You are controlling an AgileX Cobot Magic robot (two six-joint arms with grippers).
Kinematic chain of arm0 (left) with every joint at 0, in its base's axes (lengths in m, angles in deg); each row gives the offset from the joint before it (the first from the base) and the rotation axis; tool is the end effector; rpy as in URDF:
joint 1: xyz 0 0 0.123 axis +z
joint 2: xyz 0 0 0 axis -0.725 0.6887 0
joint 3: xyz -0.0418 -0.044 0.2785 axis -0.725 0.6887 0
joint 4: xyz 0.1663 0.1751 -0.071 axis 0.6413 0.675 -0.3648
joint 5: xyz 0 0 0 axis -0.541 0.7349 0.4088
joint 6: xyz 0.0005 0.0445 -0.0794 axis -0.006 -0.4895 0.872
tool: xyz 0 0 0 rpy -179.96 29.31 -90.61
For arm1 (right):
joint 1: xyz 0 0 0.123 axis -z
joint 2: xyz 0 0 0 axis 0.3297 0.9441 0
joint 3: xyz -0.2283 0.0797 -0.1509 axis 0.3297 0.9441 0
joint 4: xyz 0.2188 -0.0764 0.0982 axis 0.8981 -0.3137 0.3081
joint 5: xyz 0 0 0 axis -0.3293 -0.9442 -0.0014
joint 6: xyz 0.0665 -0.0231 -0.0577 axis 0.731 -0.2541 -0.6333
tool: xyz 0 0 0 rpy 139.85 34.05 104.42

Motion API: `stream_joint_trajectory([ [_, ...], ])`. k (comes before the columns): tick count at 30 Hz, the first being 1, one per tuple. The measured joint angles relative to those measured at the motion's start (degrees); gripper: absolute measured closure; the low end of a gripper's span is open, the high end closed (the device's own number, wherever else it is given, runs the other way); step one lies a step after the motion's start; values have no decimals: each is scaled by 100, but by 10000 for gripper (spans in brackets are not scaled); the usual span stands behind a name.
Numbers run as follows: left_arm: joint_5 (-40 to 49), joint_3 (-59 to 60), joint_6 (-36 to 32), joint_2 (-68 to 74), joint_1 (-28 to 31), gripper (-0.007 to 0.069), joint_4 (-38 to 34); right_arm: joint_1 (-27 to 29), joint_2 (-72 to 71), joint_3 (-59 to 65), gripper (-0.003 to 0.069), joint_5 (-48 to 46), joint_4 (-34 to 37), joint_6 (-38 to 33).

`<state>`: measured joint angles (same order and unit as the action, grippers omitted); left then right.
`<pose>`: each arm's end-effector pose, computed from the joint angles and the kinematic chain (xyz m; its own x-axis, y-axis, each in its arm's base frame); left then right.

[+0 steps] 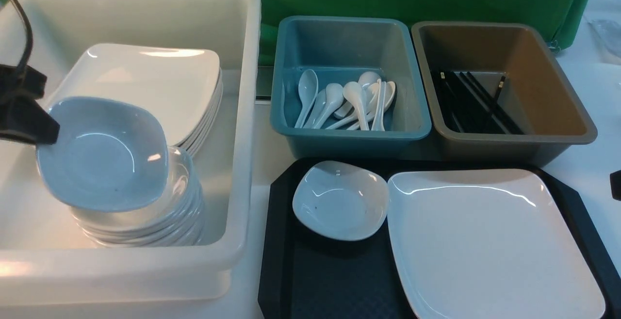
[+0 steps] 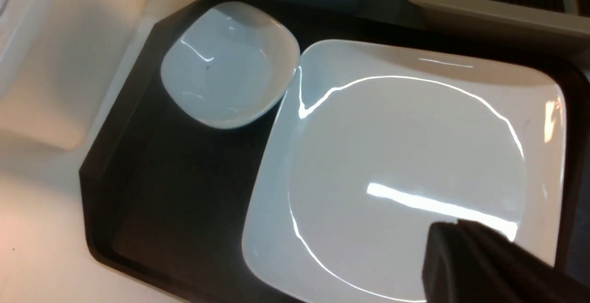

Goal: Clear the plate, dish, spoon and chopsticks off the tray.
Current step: Use the left arm to put the small plate into the large storage box on the left

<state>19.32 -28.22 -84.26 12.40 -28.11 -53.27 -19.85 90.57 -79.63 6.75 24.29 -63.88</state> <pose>0.2760 0.0507 0.3273 -0.9087 -0.0242 -0.4167 0.1105 0.9487 -0.2961 0.1626 0.0307 0.3623 -0.6336 -0.0770 -0.7698 -0.2986 0.9423 0.1516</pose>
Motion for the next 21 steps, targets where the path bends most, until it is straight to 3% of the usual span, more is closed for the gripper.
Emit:
stream_joint_trajectory([
  [8, 83, 0, -275, 534, 0, 604, -107, 0, 0, 0, 641, 0, 111, -14],
  [11, 60, 0, -275, 590, 0, 568, 67, 0, 0, 0, 640, 0, 117, -14],
  [15, -79, 0, -280, 590, 0, 468, 303, 0, 0, 0, 639, 0, 117, -20],
  [21, -402, -75, -280, 502, -29, 188, 511, 0, 0, 0, 639, 0, 136, -21],
])
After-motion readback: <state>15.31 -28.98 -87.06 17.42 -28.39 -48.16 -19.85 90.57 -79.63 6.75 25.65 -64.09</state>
